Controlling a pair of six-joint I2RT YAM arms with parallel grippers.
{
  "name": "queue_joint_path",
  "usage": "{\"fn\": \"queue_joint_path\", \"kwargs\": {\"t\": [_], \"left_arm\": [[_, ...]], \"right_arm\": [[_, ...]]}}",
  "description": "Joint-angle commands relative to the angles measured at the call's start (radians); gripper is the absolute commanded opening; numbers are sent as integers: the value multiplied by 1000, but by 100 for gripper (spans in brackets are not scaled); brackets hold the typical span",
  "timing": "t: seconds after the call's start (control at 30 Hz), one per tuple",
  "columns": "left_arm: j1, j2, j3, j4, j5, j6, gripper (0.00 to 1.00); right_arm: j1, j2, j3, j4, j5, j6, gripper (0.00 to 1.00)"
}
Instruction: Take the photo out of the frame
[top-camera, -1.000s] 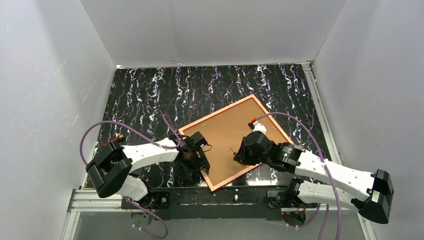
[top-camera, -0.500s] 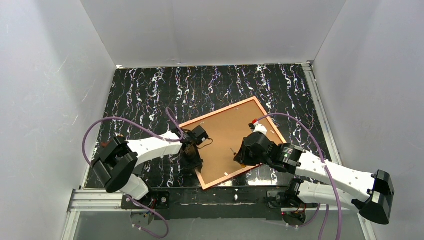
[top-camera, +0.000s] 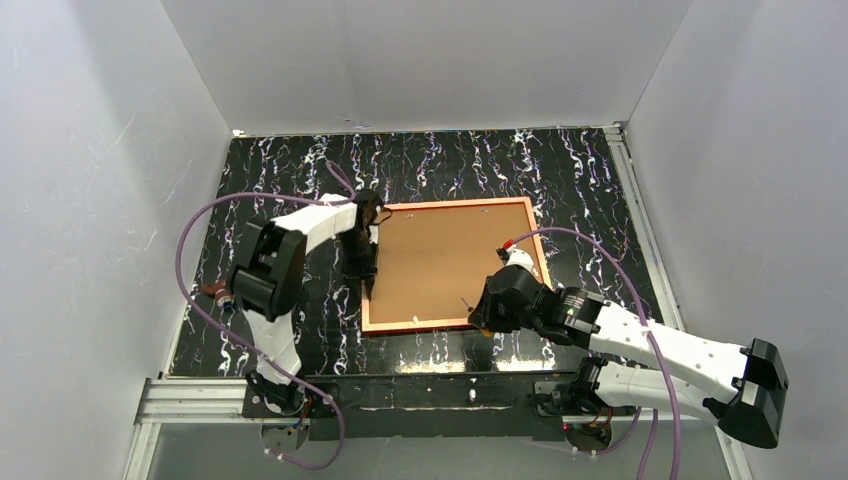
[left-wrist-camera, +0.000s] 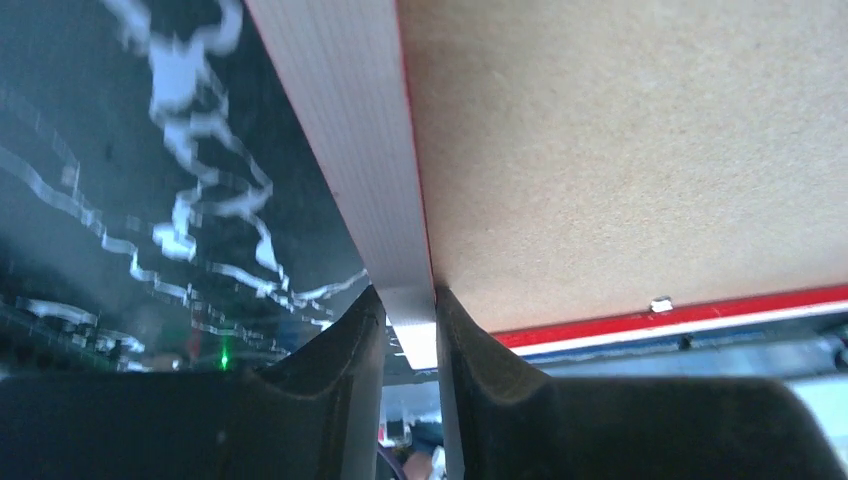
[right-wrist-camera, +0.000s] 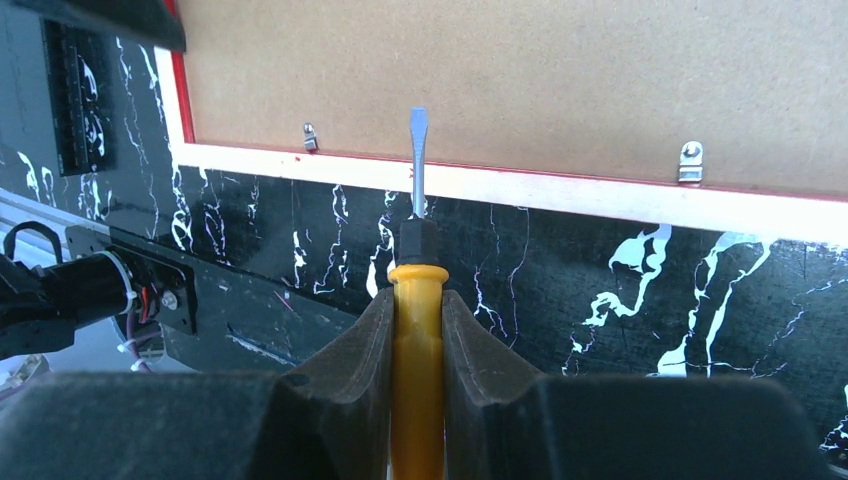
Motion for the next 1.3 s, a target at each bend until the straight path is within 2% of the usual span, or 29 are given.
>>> {"fn": "queue_joint_path", "kwargs": {"t": [0.0,0.07,0.23,0.4,0.5,0.67,0.83,0.97,1.27], "left_arm": [[124,138,69,-219,301,223,0],[154,181,124,-244,356,225,0],[162,201,220,-284,278,248,24],[163,94,144,-231,210,153,66],[163,-11,66,-228,146,67,82],[164,-230,-80,-249,95,-158,84],[165,-435,-283,-173,199,-461,89],[163,-506,-419,-69,300,-734,97],[119,-603,-613,121,226,-1132,98]], "right_arm": [[-3,11,29,18,1,-8,1],[-3,16,40,9,-8,-9,1],[-2,16,48,6,-20,-6,1],[-2,39,46,14,-22,-6,1],[-2,65,56,21,-29,-12,1],[-1,103,68,37,-39,-21,1],[-1,109,68,52,-32,-28,1],[-1,111,73,43,-28,-30,1],[-1,59,44,33,-17,-13,1]]}}
